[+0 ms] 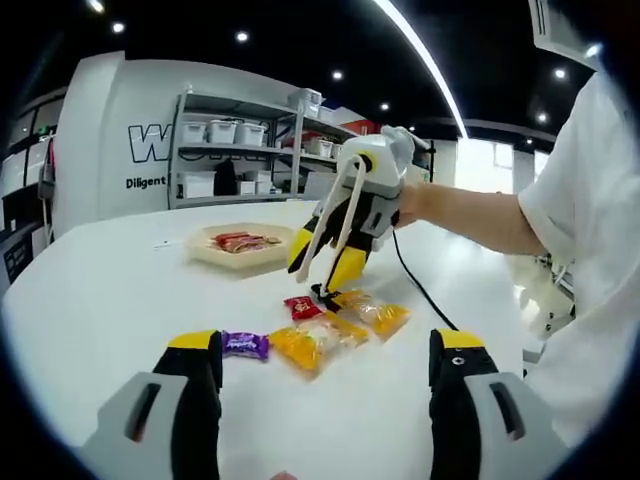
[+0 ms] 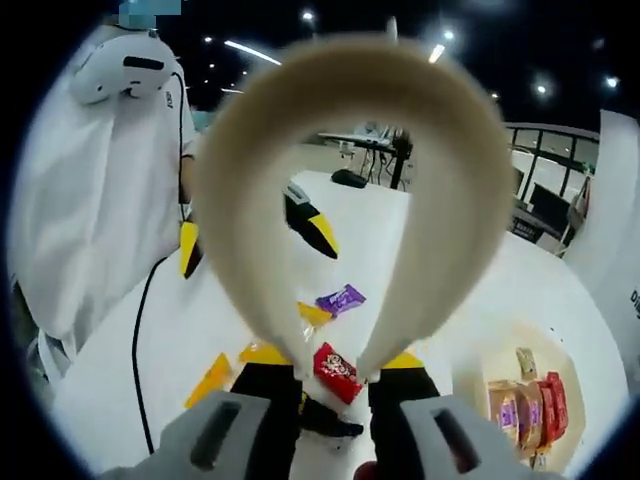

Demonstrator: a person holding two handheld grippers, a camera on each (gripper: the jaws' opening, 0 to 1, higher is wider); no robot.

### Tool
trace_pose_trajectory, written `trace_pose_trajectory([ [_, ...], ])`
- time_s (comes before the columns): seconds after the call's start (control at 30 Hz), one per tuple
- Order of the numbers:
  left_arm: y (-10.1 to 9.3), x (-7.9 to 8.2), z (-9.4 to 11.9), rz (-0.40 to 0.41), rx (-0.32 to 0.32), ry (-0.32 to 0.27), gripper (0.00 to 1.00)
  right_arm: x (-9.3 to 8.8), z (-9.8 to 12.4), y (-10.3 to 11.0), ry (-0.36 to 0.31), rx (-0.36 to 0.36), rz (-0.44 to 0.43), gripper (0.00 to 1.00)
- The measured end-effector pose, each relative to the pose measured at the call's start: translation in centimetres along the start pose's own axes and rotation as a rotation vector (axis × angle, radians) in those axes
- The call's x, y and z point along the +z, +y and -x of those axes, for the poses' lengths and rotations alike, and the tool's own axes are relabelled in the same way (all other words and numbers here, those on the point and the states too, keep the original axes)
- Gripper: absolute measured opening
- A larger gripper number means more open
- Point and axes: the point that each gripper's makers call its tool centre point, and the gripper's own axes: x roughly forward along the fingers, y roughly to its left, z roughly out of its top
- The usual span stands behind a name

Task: Place the target food into the container with the food tongs after gripping and lifting it, then release it inside without dropping or visibly crushing the food.

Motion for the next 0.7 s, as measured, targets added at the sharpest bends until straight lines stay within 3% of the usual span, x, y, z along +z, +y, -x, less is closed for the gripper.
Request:
trace_pose_trajectory([
  [0.7,0.3,-0.1,0.3,0.001,0.004,0.001,0.84,-0.3,-1.8,0.3,0.020,0.017,0.030,0.20],
])
